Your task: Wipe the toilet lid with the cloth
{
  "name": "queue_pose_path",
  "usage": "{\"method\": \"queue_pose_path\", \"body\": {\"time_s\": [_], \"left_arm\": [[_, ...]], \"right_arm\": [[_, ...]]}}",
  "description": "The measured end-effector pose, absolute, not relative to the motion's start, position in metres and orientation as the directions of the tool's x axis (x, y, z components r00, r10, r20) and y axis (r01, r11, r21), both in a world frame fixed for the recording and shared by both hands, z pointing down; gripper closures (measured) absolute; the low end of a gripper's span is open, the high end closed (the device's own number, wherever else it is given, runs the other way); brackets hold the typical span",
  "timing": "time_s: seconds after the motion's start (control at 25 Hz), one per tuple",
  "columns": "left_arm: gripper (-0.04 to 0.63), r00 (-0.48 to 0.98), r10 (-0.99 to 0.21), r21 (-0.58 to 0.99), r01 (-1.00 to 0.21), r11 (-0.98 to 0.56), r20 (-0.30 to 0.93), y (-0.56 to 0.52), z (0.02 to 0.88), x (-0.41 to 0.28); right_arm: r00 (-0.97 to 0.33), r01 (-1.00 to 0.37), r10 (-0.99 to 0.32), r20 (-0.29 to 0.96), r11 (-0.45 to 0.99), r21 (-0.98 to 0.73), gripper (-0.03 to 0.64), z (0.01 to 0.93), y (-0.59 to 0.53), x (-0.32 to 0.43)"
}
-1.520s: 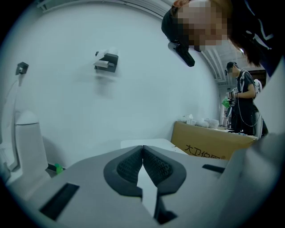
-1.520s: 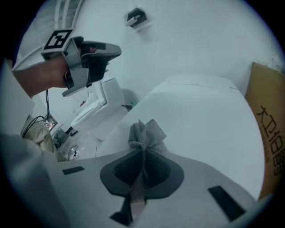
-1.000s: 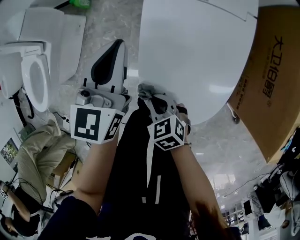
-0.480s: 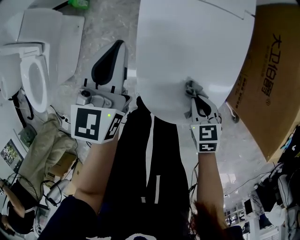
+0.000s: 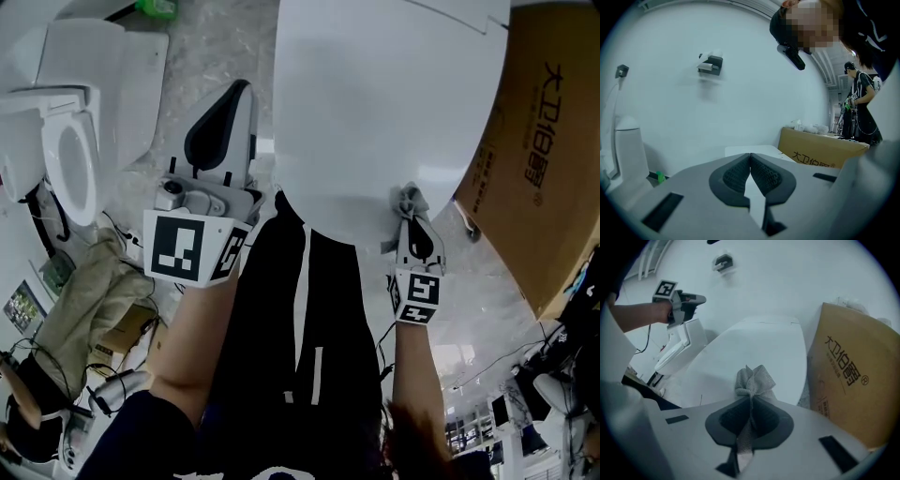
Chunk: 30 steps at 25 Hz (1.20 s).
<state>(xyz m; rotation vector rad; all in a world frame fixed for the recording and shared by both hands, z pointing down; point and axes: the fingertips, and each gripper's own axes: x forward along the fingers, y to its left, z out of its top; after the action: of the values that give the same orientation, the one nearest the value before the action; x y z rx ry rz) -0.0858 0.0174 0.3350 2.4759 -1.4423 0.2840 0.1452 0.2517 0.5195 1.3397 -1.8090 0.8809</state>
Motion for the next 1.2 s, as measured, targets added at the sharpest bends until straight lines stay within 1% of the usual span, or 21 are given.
{"method": "queue_pose_path", "body": {"time_s": [0.2, 0.28, 0.36, 0.4, 0.44, 0.52, 0.64, 0.8, 0.96, 1.08, 1.2], "left_arm": [[0.575, 0.485, -0.824, 0.127, -0.874, -0.469, 0.294, 0.018, 0.332, -0.086], [0.575, 0.484, -0.824, 0.127, -0.874, -0.469, 0.293, 0.018, 0.330, -0.086], [0.575, 0.484, -0.825, 0.121, -0.874, -0.470, 0.291, 0.019, 0.326, -0.087], [0.575, 0.484, -0.826, 0.118, -0.874, -0.471, 0.290, 0.019, 0.324, -0.087], [0.575, 0.482, -0.827, 0.114, -0.875, -0.470, 0.289, 0.020, 0.322, -0.088], [0.575, 0.480, -0.830, 0.109, -0.876, -0.469, 0.285, 0.019, 0.317, -0.089], [0.575, 0.477, -0.837, 0.104, -0.878, -0.467, 0.269, 0.016, 0.301, -0.089], [0.575, 0.477, -0.845, 0.108, -0.879, -0.465, 0.243, 0.017, 0.264, -0.089], [0.575, 0.489, -0.850, 0.090, -0.872, -0.481, 0.197, 0.011, 0.205, -0.086], [0.575, 0.499, -0.854, 0.058, -0.866, -0.496, 0.146, 0.000, 0.153, -0.085], [0.575, 0.499, -0.859, 0.033, -0.866, -0.499, 0.113, -0.002, 0.102, -0.086]], "right_arm": [[-0.404, -0.874, -0.389, 0.828, 0.431, -0.225, 0.583, 0.519, 0.260, 0.046], [-0.494, -0.819, -0.325, 0.807, 0.485, -0.306, 0.583, 0.520, 0.266, 0.004], [-0.580, -0.763, -0.223, 0.784, 0.485, -0.427, 0.583, 0.518, 0.275, -0.031], [-0.611, -0.744, -0.192, 0.768, 0.470, -0.475, 0.583, 0.515, 0.277, -0.043], [-0.633, -0.734, -0.189, 0.751, 0.456, -0.503, 0.583, 0.510, 0.275, -0.049], [-0.647, -0.738, -0.239, 0.724, 0.436, -0.515, 0.583, 0.497, 0.262, -0.046], [-0.626, -0.771, -0.376, 0.683, 0.425, -0.474, 0.583, 0.467, 0.228, -0.012], [-0.550, -0.834, -0.594, 0.587, 0.417, -0.360, 0.583, 0.385, 0.163, 0.059], [-0.444, -0.896, -0.767, 0.463, 0.375, -0.239, 0.582, 0.290, 0.111, 0.121], [-0.368, -0.929, -0.858, 0.358, 0.326, -0.175, 0.582, 0.219, 0.081, 0.150], [-0.316, -0.947, -0.911, 0.264, 0.287, -0.142, 0.583, 0.153, 0.071, 0.168]]}}
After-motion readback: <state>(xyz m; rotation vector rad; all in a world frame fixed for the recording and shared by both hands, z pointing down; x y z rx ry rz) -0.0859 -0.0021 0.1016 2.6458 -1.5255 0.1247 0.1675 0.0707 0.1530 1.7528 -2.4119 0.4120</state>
